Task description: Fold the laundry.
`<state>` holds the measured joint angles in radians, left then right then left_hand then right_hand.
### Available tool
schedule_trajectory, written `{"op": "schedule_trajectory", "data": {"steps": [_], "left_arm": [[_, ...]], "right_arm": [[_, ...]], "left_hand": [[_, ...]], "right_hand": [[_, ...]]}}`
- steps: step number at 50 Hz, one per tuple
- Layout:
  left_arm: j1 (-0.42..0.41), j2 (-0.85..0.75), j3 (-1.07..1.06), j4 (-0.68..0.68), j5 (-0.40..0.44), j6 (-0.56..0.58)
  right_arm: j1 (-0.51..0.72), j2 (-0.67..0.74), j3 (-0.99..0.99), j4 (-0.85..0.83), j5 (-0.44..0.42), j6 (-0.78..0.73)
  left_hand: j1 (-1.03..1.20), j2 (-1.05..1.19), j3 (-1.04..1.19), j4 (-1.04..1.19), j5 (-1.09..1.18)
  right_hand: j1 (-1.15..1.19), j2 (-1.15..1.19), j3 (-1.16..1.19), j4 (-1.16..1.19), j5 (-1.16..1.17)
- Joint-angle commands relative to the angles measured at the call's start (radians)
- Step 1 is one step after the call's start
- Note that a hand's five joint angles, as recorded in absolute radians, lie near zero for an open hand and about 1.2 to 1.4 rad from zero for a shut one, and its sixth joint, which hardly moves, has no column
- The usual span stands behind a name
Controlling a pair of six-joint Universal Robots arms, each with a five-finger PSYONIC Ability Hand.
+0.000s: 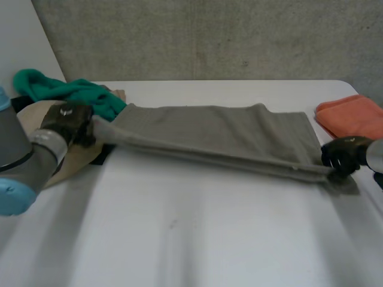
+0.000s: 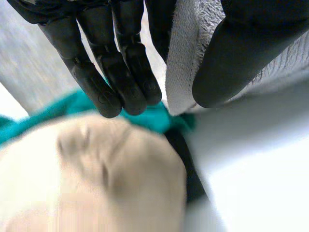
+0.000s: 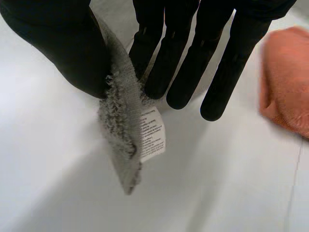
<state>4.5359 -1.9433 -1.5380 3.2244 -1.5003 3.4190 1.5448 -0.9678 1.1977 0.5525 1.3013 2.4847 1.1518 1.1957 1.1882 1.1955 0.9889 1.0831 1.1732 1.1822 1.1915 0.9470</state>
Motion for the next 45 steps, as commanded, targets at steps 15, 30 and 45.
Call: {"op": "schedule_trajectory", "data": {"steps": [15, 30, 45], "left_arm": [[-0.011, 0.021, -0.076, -0.350, 0.006, 0.198], [-0.126, -0.196, 0.258, -0.175, -0.096, 0.046], [-0.208, -0.471, 0.642, -0.222, -0.244, 0.040]], "right_arm": [[-0.035, -0.023, 0.040, 0.058, -0.011, -0.558], [-0.008, 0.118, -0.096, -0.269, -0.074, -0.500], [0.009, 0.300, -0.308, -0.345, -0.014, -0.437]], "left_hand": [[0.244, 0.201, 0.208, 0.201, 0.233], [0.244, 0.201, 0.208, 0.201, 0.233], [0.244, 0.201, 0.208, 0.201, 0.233]], "right_hand": [[0.313, 0.223, 0.214, 0.205, 0.275], [0.313, 0.223, 0.214, 0.205, 0.275], [0.313, 0.223, 0.214, 0.205, 0.275]]}}
